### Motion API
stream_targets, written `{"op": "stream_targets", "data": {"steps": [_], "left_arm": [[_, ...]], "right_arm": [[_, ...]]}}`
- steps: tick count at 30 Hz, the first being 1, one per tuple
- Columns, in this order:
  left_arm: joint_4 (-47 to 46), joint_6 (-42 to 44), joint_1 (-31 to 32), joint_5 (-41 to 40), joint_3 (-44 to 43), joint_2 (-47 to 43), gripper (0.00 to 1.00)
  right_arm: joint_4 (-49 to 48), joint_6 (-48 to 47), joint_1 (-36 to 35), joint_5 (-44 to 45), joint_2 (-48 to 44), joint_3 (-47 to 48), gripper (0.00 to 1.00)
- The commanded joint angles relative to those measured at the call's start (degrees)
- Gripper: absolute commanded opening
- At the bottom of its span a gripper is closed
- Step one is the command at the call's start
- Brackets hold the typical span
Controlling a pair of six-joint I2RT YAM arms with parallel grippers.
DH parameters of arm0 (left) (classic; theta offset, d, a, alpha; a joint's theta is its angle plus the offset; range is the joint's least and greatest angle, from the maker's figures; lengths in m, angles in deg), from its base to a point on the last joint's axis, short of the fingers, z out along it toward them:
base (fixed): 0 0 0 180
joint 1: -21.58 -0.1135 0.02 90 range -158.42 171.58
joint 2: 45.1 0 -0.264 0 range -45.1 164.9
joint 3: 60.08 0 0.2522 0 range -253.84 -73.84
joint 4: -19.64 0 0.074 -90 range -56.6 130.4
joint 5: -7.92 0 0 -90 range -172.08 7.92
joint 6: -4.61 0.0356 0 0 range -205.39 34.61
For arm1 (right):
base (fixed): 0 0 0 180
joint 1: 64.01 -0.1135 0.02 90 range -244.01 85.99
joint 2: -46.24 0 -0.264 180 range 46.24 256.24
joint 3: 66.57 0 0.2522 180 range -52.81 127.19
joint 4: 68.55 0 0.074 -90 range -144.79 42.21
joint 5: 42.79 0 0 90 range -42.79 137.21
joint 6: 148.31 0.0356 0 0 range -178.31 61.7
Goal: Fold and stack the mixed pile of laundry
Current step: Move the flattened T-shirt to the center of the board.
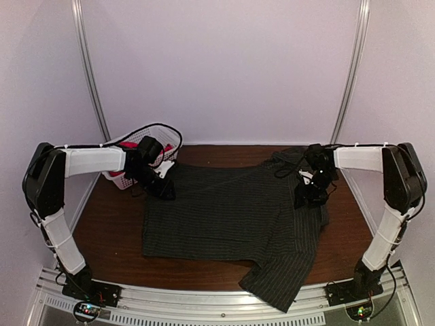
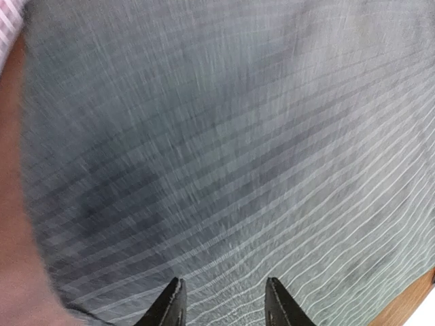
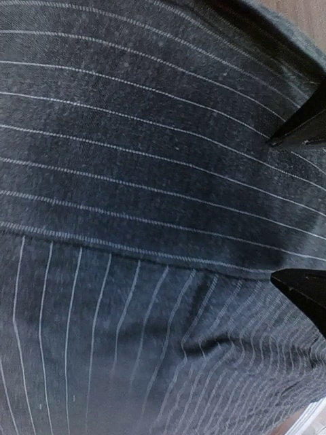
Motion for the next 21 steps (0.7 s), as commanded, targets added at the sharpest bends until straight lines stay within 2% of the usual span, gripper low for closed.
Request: {"op": "stream_targets", "data": {"steps": [1,7,11,15,18,21], "left_arm": [[-1.1,0.2,1.0,-0.2,3.1,3.1,0.41],[-1.7,-3.5,1.0,-4.7,0.1,9.7,0.41],[0.1,-4.8,0.5,-8.6,-7.8,16.7,0.41],[1.4,-6.4,-1.8,-10.2,-15.2,22.6,0.4],[0.4,-5.7,-2.6,-7.7,-18.4,22.2,0.43],[-0.7,-4.2,-2.0,-4.7,-18.9,18.2,0.51]], "right_arm": [[-2.8,-0.3,2.5,-0.7,4.9,-0.3,0.6],[-2.7,-1.0,6.3,1.5,10.9,3.2,0.59],[-3.0,-1.4,8.9,1.7,15.9,8.7,0.59],[-1.7,-1.9,10.9,0.9,20.7,18.1,0.59],[0.3,-2.5,11.6,0.4,20.5,25.2,0.59],[1.5,-1.6,11.6,-2.6,16.1,27.5,0.62]]}}
